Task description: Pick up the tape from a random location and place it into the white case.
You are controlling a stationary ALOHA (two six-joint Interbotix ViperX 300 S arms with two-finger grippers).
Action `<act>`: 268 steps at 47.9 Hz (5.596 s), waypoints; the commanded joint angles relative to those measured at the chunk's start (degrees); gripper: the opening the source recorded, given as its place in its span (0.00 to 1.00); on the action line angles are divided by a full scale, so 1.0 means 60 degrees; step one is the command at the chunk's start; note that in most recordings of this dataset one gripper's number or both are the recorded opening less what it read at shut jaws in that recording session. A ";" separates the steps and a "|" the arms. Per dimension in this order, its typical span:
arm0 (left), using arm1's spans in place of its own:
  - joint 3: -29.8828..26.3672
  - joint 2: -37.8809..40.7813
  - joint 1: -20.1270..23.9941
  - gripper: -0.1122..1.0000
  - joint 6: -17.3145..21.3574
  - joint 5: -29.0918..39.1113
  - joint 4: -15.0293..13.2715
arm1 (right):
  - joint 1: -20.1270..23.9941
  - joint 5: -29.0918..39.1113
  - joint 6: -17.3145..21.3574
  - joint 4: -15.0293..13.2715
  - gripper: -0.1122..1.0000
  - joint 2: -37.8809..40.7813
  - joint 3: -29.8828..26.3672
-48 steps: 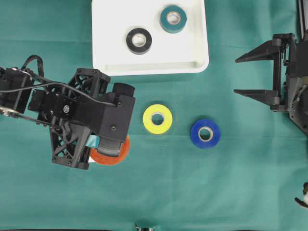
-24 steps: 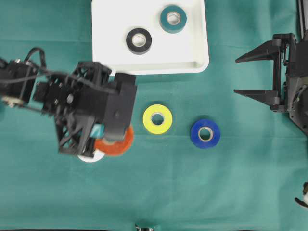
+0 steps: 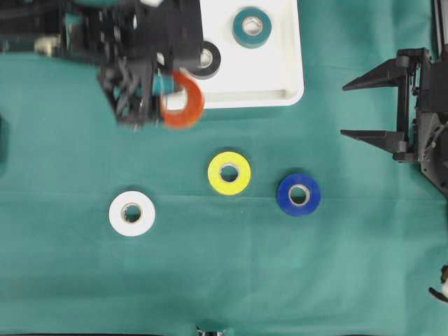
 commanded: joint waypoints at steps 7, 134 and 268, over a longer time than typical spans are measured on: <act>-0.0117 -0.0059 0.1069 0.30 0.0498 -0.0483 0.0029 | -0.0015 -0.0015 -0.0015 -0.0029 0.91 0.0044 -0.0249; 0.1260 0.3062 0.3032 0.30 0.1553 -0.3970 -0.0044 | -0.0015 0.0073 0.0000 -0.0088 0.91 0.0103 -0.0322; 0.0425 0.0103 -0.1245 0.99 0.0527 -0.1641 -0.0059 | -0.0015 0.0190 0.0000 -0.0088 0.91 0.0103 -0.0542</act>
